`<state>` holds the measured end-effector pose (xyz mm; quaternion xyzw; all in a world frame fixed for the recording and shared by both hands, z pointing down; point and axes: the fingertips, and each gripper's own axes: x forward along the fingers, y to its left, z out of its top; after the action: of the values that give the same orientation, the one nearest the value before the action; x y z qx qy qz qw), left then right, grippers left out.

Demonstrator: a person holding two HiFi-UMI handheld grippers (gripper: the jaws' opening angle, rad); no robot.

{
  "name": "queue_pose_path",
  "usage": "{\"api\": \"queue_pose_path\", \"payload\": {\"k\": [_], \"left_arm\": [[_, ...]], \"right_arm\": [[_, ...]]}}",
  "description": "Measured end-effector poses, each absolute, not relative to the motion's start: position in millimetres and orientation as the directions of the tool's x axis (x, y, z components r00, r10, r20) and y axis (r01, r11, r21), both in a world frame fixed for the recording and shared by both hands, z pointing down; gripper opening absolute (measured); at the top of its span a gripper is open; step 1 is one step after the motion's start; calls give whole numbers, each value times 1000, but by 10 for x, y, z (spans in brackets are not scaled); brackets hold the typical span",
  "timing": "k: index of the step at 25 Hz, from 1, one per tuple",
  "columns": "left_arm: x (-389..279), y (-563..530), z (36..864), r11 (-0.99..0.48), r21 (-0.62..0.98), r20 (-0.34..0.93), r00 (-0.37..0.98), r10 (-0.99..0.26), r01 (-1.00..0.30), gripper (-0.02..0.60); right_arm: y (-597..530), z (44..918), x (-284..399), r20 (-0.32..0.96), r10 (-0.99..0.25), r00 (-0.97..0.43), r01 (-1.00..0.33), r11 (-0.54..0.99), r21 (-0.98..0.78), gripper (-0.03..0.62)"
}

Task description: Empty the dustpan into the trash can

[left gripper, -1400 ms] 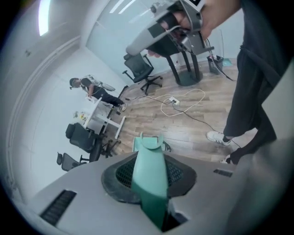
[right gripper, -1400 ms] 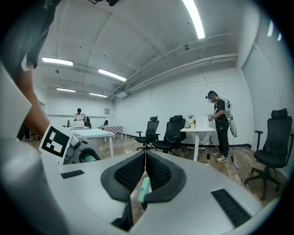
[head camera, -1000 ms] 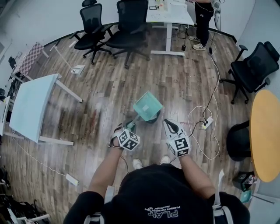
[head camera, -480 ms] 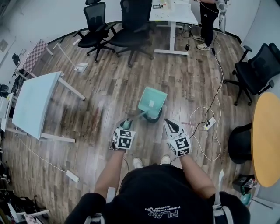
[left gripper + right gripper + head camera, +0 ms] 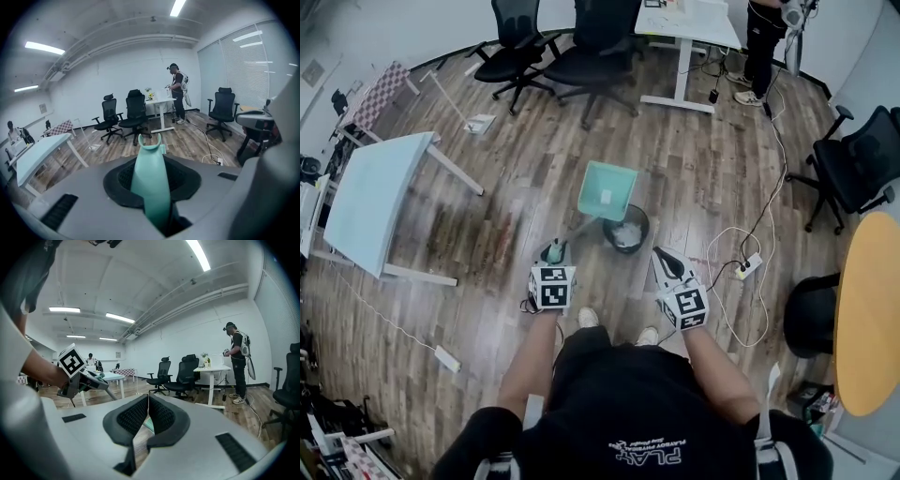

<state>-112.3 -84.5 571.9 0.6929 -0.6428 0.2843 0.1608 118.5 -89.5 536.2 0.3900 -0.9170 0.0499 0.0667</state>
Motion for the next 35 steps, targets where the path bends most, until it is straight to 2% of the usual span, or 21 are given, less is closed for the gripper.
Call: {"api": "queue_pose_path", "payload": {"k": [10,22,35], "left_arm": [[-2002,-1243,6026,-18,-91,621,-42,-783,-996,100],[-2757,-1664,6548,-29,-58,702,-20,-712,-998,100],[-3015,-1722,7564,-22,11,821,22,-570,-1000,100]], "right_arm": [[-1404,5345,554,181,-701,-690,-711,703,9,25],[-1875,5606,-430,244,-661,-710,-681,733,3,25],[-2226,6231,-990,347,-638,-687,-695,717,-57,25]]}}
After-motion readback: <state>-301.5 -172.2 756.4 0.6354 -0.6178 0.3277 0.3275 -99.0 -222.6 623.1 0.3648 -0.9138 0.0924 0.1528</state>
